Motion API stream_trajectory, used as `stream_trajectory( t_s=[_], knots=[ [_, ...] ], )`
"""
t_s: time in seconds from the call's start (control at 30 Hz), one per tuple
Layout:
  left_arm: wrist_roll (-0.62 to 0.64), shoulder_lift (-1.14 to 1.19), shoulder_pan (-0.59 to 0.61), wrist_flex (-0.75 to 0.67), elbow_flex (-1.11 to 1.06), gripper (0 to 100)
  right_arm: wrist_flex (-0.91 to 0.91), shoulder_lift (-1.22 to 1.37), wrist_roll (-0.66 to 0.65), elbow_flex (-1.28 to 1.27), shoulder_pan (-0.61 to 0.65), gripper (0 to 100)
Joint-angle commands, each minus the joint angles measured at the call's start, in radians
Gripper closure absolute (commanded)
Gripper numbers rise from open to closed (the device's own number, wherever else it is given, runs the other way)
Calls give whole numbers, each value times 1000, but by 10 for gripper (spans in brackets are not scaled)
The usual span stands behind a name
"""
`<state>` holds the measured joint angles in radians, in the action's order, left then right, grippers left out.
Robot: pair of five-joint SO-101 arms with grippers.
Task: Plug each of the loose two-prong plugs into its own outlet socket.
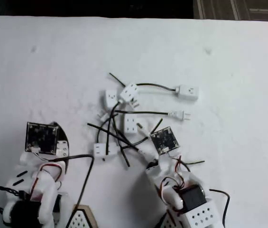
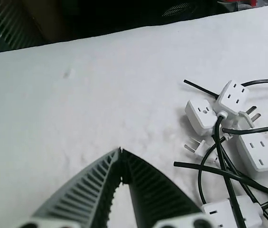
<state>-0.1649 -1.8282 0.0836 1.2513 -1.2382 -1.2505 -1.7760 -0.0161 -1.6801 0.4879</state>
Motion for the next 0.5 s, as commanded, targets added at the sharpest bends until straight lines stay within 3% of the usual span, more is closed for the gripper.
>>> stream_trajectory(
  t_s=[0.0, 0.1, 0.23, 0.37, 0.47],
  knots=[
    [-3, 5, -2, -58, 26, 976, -12, -2, -21, 11, 4, 978],
    [-81, 5, -5, -84, 28, 976, -47, -2, -81, 87, -48, 978],
    [-212, 5, -5, -81, 28, 976, -47, -4, -259, 149, -285, 978],
    [-264, 5, -5, -81, 28, 976, 5, -4, -491, 203, -303, 978],
    [-327, 5, -5, -81, 34, 974, 7, -4, -482, 281, -328, 978]
  ],
)
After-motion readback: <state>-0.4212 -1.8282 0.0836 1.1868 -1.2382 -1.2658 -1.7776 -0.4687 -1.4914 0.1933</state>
